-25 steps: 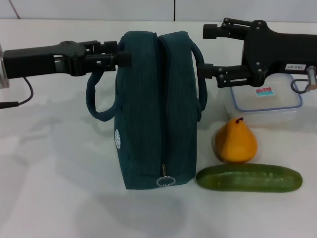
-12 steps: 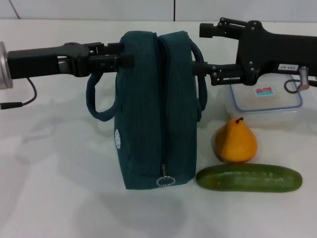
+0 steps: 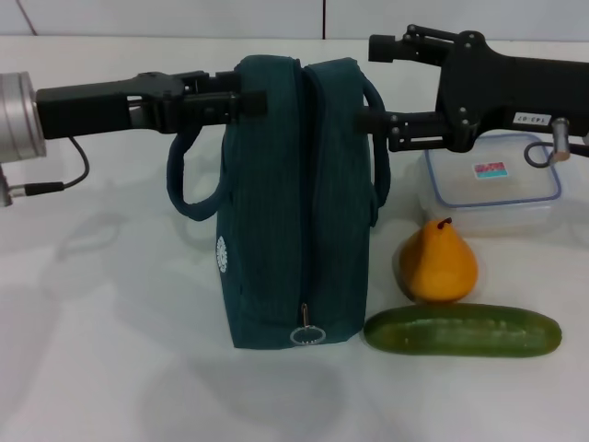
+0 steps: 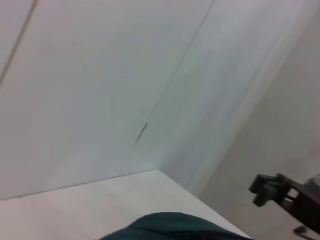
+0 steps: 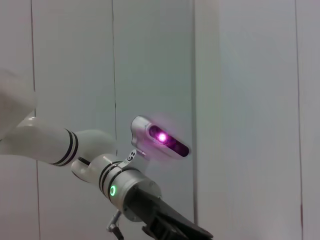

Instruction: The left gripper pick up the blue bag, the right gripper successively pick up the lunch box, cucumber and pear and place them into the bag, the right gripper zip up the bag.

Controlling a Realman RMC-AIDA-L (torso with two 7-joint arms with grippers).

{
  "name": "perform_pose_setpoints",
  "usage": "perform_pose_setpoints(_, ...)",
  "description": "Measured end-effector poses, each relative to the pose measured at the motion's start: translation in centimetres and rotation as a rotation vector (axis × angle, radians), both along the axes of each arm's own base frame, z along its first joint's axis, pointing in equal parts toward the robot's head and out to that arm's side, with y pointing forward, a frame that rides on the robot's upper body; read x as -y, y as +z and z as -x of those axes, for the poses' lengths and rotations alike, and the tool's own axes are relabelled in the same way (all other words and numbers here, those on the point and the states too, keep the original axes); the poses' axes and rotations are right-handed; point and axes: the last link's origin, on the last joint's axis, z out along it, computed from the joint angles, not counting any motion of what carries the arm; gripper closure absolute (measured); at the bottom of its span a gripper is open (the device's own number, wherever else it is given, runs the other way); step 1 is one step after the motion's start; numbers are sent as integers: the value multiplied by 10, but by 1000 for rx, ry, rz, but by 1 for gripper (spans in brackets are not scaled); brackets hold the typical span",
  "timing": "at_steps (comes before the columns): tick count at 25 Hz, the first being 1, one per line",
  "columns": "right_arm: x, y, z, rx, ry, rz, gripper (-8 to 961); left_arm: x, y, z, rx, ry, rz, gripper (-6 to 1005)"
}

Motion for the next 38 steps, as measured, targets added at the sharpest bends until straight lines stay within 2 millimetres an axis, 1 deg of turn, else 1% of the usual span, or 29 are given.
perform_pose_setpoints(5,0,0,-1,2,-1,-7,105,-7,-3,3,-24,29,-23,142)
perform_pose_setpoints(15,-2,3,-2,-5,-5,-20,106,-10,-4,4,-40,28,-38,142)
perform_pose_setpoints(22,-4,4,-3,0,-16,-30,107,-21,-12,12,-78,90,-70,142)
perform_pose_setpoints(31,-5,3,-4,2,-24,-36,108,-24,-7,16,-79,104,-113,161)
perform_pose_setpoints(38,-6,3,-8,4,-48,-46,109,-23,-19,12,-87,4,-140,175)
